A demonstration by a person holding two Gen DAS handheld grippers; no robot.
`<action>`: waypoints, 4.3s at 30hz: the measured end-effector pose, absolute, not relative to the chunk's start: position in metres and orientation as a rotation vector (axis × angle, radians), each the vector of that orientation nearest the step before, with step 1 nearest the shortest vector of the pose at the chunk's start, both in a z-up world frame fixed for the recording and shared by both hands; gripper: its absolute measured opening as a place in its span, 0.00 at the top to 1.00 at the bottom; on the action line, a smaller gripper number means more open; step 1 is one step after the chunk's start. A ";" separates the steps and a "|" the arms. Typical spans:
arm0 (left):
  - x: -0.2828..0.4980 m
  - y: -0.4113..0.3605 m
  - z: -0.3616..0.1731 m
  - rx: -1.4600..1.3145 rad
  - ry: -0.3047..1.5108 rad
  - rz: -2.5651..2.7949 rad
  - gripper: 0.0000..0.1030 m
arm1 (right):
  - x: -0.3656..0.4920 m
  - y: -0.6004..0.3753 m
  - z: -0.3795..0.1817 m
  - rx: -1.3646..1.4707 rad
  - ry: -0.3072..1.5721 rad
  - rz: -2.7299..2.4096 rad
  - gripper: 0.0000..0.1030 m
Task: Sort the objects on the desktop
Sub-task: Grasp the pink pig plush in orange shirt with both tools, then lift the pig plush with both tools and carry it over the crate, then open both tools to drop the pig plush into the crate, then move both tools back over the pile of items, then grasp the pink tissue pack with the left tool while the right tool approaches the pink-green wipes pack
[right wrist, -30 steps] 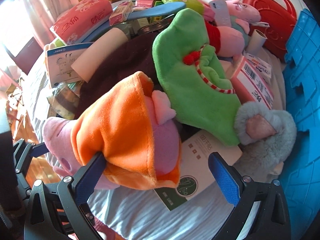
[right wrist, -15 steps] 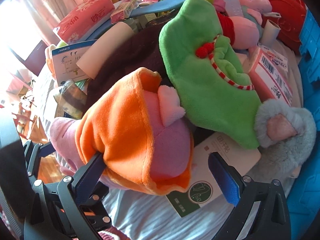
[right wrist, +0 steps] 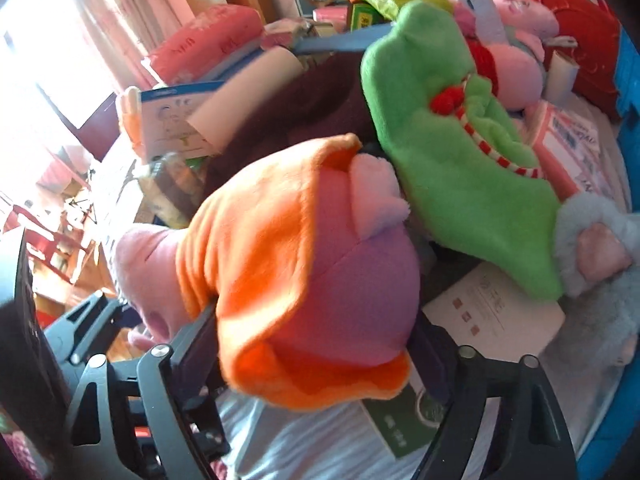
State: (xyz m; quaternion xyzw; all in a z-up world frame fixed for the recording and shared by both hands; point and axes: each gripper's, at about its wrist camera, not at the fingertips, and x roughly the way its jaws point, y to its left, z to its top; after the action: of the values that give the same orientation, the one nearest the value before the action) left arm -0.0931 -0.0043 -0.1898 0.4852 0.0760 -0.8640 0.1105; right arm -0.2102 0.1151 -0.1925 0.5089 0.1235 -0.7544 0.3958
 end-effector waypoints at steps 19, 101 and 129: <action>-0.107 0.032 0.000 0.961 -0.073 -2.953 0.33 | -0.191 0.182 0.040 0.929 0.135 -2.261 0.22; -0.151 0.246 0.056 1.004 -0.100 -3.035 0.20 | -0.222 0.504 0.070 0.983 -0.019 -2.735 0.00; -0.121 -0.132 -0.047 1.225 0.073 -2.666 0.20 | -0.186 0.192 -0.004 1.086 0.152 -2.554 0.00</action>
State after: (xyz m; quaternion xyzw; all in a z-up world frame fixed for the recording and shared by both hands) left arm -0.1211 -0.1317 -0.0468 0.4152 0.0247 -0.9035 0.1031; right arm -0.1861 0.1918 -0.0041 0.3844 0.0539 -0.9039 0.1798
